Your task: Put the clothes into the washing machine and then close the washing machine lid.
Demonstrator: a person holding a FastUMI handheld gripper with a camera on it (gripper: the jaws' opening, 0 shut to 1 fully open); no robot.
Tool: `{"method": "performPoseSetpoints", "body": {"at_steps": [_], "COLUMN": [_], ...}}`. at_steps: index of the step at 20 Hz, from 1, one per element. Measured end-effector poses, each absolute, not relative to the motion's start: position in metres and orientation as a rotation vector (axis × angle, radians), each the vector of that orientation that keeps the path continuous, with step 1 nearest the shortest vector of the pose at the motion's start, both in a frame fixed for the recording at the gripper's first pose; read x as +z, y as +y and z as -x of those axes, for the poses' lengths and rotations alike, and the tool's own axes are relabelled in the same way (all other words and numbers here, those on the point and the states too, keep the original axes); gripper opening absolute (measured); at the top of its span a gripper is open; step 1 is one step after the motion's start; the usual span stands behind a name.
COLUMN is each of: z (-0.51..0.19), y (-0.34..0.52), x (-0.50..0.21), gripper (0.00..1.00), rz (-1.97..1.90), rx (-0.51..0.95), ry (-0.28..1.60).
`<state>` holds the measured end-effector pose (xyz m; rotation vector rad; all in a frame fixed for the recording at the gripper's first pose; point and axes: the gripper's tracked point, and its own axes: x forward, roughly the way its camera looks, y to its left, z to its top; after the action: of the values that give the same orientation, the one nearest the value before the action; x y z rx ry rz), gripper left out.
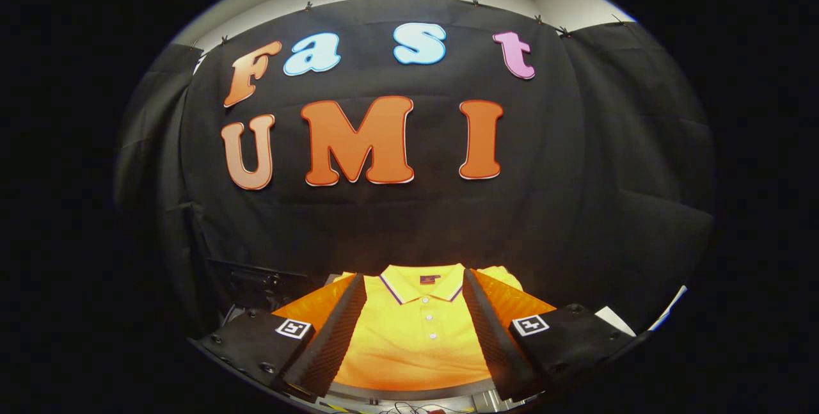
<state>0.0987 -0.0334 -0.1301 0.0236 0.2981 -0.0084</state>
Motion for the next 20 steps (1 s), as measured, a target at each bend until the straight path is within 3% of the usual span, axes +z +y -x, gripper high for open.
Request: {"method": "performPoseSetpoints", "body": {"at_steps": [11, 20], "z": [-0.167, -0.181], "y": [-0.050, -0.058], "x": [-0.230, -0.279], "gripper": [0.99, 0.99], "rz": [-0.029, -0.059], "rx": [-0.016, -0.020], "ry": [0.521, 0.681]}}
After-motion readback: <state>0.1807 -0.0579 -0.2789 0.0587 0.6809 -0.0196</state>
